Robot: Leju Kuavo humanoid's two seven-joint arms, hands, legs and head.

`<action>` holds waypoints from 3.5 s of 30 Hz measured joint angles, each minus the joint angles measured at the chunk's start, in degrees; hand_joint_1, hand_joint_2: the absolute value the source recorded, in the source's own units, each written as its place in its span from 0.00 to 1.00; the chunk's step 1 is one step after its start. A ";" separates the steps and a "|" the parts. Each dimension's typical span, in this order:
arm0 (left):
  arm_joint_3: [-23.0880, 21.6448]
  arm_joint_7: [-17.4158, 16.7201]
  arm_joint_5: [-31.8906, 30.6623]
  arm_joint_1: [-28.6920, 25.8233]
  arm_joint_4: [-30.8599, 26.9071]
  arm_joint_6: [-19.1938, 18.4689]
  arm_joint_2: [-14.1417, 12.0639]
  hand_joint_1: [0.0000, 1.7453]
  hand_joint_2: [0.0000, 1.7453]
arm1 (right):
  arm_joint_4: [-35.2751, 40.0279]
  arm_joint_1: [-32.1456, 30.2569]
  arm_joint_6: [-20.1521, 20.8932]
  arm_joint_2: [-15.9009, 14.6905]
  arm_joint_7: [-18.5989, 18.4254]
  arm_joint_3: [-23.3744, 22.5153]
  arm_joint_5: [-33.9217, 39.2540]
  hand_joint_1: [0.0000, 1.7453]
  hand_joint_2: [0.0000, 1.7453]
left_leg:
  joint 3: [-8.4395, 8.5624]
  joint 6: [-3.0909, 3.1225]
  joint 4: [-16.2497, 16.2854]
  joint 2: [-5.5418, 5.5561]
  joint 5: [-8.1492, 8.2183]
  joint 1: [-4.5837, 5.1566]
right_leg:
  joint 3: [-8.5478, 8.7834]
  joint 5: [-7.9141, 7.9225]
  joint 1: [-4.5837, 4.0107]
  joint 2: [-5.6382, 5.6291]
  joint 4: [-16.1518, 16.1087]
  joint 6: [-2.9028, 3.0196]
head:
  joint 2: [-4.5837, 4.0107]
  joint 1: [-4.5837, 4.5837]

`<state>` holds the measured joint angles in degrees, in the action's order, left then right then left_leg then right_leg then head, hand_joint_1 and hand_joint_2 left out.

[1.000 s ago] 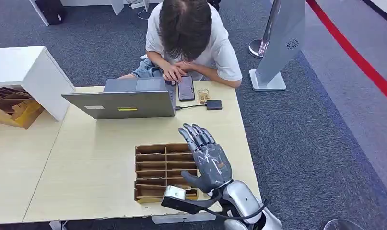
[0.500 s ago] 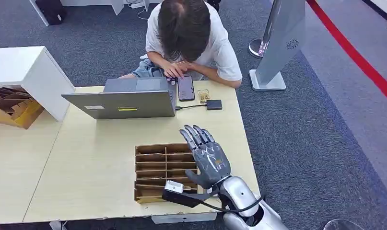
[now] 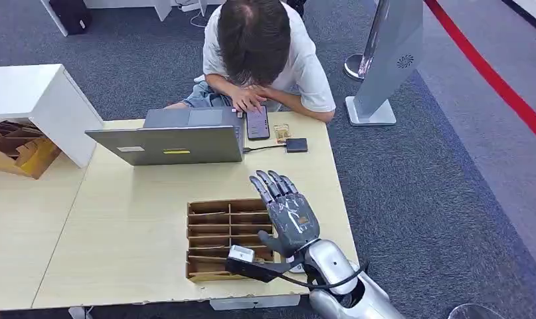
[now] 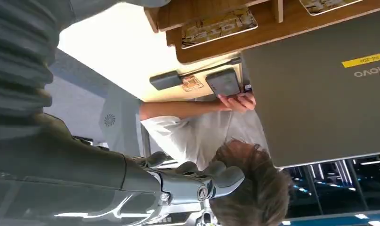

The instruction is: Pass the card to the sensor for recognition and then transmit it.

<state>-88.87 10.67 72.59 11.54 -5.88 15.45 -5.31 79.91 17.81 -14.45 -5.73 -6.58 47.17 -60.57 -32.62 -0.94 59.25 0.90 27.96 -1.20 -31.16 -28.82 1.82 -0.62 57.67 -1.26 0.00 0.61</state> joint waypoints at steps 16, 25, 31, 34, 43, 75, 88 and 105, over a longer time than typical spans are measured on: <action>0.00 -0.44 -0.55 0.31 0.00 0.02 0.00 0.00 0.00 | -0.81 0.52 0.79 0.22 0.00 0.02 0.42 0.18 1.00 | 0.00 0.00 0.00 0.00 0.00 0.00 | 0.00 0.00 0.00 0.00 0.00 0.00 | 0.00 0.00; 0.00 -0.52 -0.59 0.33 0.00 0.02 0.00 0.00 0.00 | -0.83 0.56 0.79 0.39 0.00 0.02 0.42 0.19 1.00 | 0.00 0.00 0.00 0.00 0.00 0.00 | 0.00 0.00 0.00 0.00 0.00 0.00 | 0.00 0.02; 0.00 -0.59 -0.79 0.65 0.00 0.02 0.02 0.00 0.00 | -2.16 0.85 0.98 1.53 0.00 0.31 0.42 0.19 1.00 | 0.00 0.00 0.00 0.00 0.00 0.00 | 0.01 0.00 0.00 0.00 0.00 0.00 | 0.00 0.00; 0.00 -0.59 -0.79 0.66 0.00 0.02 0.02 0.00 0.00 | -2.29 0.85 0.98 1.75 0.00 0.46 0.42 0.20 1.00 | 0.00 0.00 0.00 0.00 0.00 0.00 | 0.00 0.00 0.00 0.00 0.00 0.00 | 0.00 0.00; 0.00 -0.76 -0.96 0.70 0.00 0.02 0.02 0.00 0.00 | -3.23 1.00 1.73 1.99 0.00 1.03 0.57 0.22 1.00 | 0.00 0.00 0.00 0.00 0.00 0.00 | 0.01 0.00 0.00 0.00 0.00 0.00 | 0.00 0.00; 0.00 -1.55 -2.49 1.29 0.00 -0.20 0.02 0.00 0.00 | -11.76 4.80 3.85 4.98 -0.02 3.93 2.27 0.26 1.00 | 0.00 -0.01 0.00 0.00 -0.01 0.00 | 0.00 0.01 0.00 0.00 0.01 0.00 | 0.00 0.00; 0.00 -1.55 -2.49 1.29 0.00 -0.39 0.02 0.00 0.00 | -12.24 5.41 4.11 5.14 -0.57 3.93 2.53 0.46 1.00 | 0.00 -0.01 0.00 0.00 -0.01 0.00 | 0.00 0.01 0.00 0.00 0.01 0.00 | 0.00 0.00; 0.00 -1.55 -2.47 1.30 0.00 -0.39 0.02 0.00 0.00 | -12.26 6.85 4.11 5.14 -0.90 3.91 2.62 0.74 1.00 | 0.02 -0.02 0.00 0.00 -0.02 0.00 | 0.01 0.02 0.00 0.00 0.01 -0.02 | 0.00 0.00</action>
<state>-88.87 9.11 70.12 12.84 -5.88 15.06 -5.29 67.65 24.66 -10.34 -0.59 -7.48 51.08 -57.94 -32.61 -0.95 59.25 0.90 27.94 -1.20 -31.16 -28.80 1.82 -0.62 57.68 -1.28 0.00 0.61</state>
